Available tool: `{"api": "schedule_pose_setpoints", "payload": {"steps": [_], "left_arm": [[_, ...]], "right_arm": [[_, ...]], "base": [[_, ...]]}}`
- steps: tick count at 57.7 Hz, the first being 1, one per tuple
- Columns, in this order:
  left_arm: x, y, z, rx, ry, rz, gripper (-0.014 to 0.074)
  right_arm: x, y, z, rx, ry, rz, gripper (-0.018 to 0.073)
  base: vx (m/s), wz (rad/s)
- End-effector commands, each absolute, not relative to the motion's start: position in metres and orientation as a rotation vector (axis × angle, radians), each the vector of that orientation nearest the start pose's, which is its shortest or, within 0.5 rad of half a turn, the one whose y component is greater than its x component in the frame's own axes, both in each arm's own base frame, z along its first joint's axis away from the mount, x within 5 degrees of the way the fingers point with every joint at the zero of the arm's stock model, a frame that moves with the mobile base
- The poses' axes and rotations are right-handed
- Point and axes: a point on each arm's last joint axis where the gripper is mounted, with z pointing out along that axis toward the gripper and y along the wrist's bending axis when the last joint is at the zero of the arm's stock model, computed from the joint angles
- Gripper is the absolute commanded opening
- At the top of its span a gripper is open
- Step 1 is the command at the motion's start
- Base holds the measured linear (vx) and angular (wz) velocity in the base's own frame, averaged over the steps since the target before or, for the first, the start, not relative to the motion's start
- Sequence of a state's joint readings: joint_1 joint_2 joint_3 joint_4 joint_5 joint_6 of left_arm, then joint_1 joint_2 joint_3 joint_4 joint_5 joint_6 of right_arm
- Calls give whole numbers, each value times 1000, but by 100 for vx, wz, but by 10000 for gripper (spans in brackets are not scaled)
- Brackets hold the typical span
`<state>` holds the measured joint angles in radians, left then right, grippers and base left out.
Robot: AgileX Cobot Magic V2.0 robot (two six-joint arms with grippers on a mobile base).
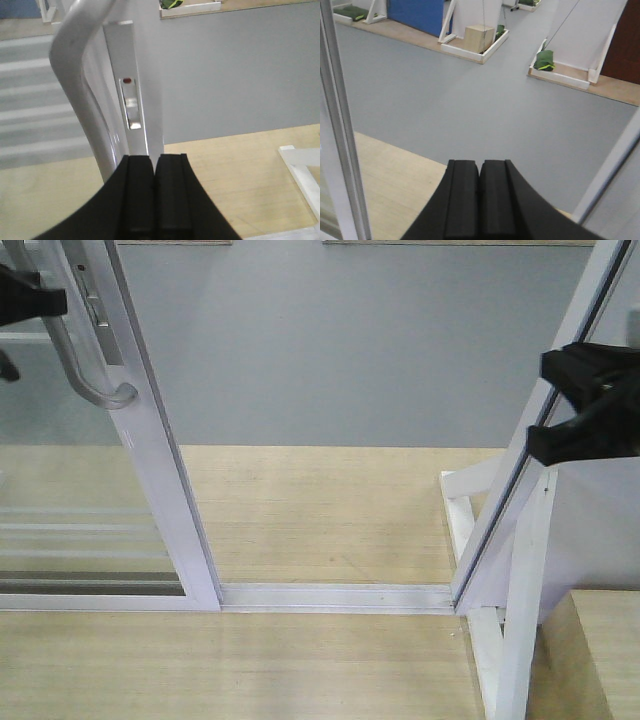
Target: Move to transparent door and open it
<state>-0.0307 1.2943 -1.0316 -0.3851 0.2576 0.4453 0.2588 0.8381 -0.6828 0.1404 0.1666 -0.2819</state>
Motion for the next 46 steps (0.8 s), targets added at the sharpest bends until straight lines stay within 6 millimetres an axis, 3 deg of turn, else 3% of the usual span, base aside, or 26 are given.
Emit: {"api": "schedule_pose_setpoints", "payload": {"steps": [1,17,28,34,46], "left_arm": [[256,-16,367,116,1851,-79,4],[123,-23,336,156,1786,-206,4],[40,-22,316,191,1605,-261,3],[15,-22,302,143,1586,-320,2],[19,-15,288,102,1713,-242,1]], "right_arm": [[149,37,370,-347,1638,64,-3],[69,21,381,-365,1585,77,-3],[38,12,378,-388,1569,29,-3],[41,12,364,-379,1610,24,-3],[50,16,347,-337,1606,94,-3]], "base": [[0,0],[0,0],[0,0],[0,0],[0,0]]}}
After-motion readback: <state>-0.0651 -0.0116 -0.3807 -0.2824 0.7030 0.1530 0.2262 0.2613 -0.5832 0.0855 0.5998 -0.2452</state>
